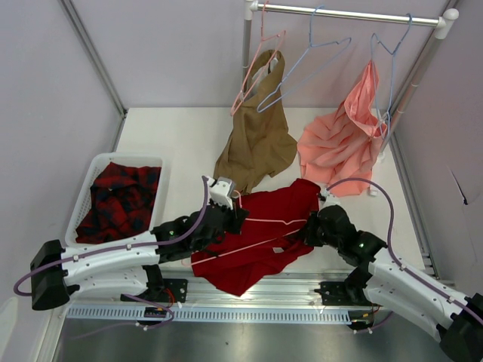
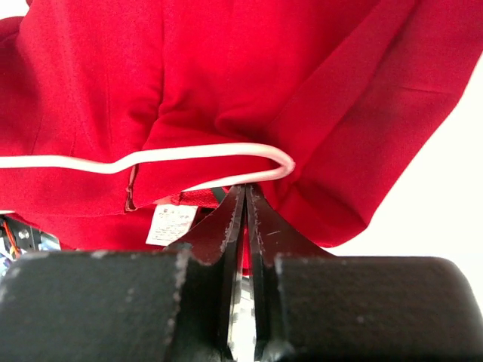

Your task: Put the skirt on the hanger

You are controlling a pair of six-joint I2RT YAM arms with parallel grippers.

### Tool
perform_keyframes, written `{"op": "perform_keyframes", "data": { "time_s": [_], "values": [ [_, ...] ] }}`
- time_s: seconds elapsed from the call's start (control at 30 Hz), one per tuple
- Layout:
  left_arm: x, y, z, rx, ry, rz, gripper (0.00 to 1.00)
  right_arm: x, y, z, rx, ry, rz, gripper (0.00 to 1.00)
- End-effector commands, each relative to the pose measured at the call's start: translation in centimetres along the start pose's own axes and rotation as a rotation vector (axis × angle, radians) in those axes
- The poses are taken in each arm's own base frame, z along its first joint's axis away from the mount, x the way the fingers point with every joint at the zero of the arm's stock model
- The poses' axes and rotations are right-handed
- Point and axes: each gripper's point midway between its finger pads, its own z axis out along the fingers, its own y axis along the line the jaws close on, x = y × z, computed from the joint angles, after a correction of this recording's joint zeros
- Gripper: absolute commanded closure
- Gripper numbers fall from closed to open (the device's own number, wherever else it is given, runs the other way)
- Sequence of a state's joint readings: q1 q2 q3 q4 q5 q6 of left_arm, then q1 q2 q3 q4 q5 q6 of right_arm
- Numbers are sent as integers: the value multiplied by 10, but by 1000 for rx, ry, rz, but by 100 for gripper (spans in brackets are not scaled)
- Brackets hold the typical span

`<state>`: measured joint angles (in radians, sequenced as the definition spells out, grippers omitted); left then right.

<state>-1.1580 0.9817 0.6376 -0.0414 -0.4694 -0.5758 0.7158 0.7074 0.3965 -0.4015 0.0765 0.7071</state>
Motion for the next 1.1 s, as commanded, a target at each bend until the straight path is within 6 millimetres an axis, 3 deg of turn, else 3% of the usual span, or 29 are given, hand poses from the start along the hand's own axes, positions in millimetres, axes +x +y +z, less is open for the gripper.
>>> {"op": "perform_keyframes", "data": {
  "time_s": [0.0, 0.3, 0.63, 0.9, 1.07],
  "values": [
    [-15, 2, 1, -36, -33, -4, 100, -5, 19, -2, -68, 3, -26, 91],
    [-14, -2, 9, -52, -28, -32, 100, 29, 19, -7, -27, 81, -43, 85],
    [-16, -6, 18, -74, -19, -38, 100, 55, 0, -13, 56, 78, 52, 58],
    [-18, -8, 18, -74, -19, -47, 100, 54, -16, -4, 139, 56, 93, 64],
    [-17, -8, 18, -72, -16, -46, 100, 48, -14, 3, 136, 16, 104, 64]
  ]
}}
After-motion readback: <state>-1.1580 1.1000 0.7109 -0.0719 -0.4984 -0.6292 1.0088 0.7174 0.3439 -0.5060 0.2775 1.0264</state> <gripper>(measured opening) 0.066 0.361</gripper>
